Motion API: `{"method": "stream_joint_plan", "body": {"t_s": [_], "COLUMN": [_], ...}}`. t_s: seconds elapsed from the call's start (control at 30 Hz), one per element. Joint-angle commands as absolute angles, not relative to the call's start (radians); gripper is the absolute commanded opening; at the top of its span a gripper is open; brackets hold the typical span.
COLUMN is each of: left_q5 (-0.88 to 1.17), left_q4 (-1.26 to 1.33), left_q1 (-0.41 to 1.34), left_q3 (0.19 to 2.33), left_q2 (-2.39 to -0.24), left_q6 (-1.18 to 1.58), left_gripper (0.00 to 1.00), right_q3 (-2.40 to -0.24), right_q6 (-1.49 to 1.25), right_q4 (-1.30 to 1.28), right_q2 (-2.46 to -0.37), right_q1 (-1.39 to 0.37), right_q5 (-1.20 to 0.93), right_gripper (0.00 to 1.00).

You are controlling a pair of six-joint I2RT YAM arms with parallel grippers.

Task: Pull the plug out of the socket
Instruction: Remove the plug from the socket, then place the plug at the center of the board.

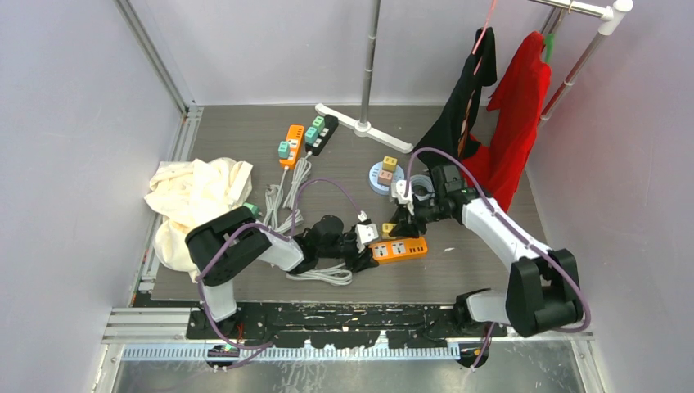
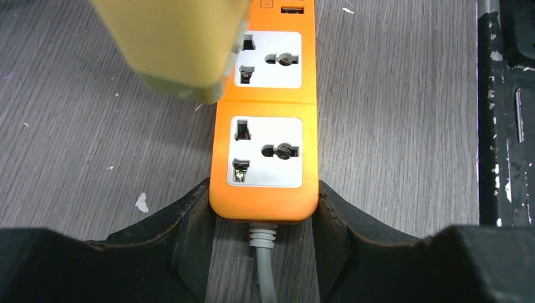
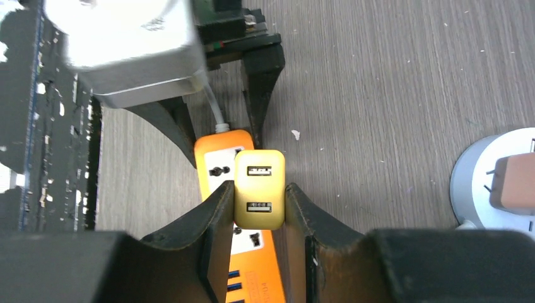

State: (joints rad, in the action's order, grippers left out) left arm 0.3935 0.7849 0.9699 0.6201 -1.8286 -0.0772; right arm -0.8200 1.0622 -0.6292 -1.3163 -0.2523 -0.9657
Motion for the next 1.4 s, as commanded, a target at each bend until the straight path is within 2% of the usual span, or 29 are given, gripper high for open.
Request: {"method": "stream_joint_plan", "body": {"t_s": [0.0,0.07,0.13,0.23,0.4,0.67,0.8,0.9,1.07,1.27,1.37], "left_q5": [0.361,0.317,0.281,0.265,0.249,0.222,0.114,0.092,0.087,-0.068,-0.127], "left_q4": [0.751,0.749,0.689,0.618,0.519,0.21,0.027,-0.182,-0.406,-0.63,-0.727], "left_q1": [0.961,0.961,0.96,0.96,0.959,0.953,0.947,0.909,0.902,0.982,1.02], "left_q3": [0.638,0.659,0.697,0.746,0.77,0.84,0.98,1.143,1.341,1.554,1.659], "left_q2": [-1.803,-1.785,-1.758,-1.706,-1.581,-1.319,-1.277,-1.305,-1.37,-1.497,-1.581], "left_q6": [-0.017,0.029,0.052,0.061,0.075,0.253,0.418,0.53,0.539,0.368,0.318], "left_gripper": [0.25,0.46,0.58,0.69,0.83,0.85,0.96,0.97,0.97,0.97,0.94], "right_q3": [-0.79,-0.772,-0.757,-0.749,-0.725,-0.763,-0.751,-0.753,-0.754,-0.758,-0.759], "right_q6": [0.933,0.772,0.598,0.389,0.123,-0.242,-0.459,-0.556,-0.657,-0.685,-0.69], "right_q4": [-0.631,-0.572,-0.51,-0.459,-0.354,-0.225,-0.07,-0.027,0.005,0.012,0.014], "right_q2": [-1.218,-1.186,-1.146,-1.106,-1.063,-1.099,-1.135,-1.155,-1.173,-1.187,-1.197], "right_q1": [-0.197,-0.166,-0.136,-0.099,-0.042,-0.023,-0.023,-0.023,-0.027,-0.031,-0.034], "right_q5": [-1.05,-1.046,-1.035,-1.015,-1.04,-1.112,-1.142,-1.149,-1.155,-1.153,-1.153], "right_gripper": [0.02,0.02,0.02,0.02,0.03,0.03,0.04,0.04,0.05,0.05,0.05]}}
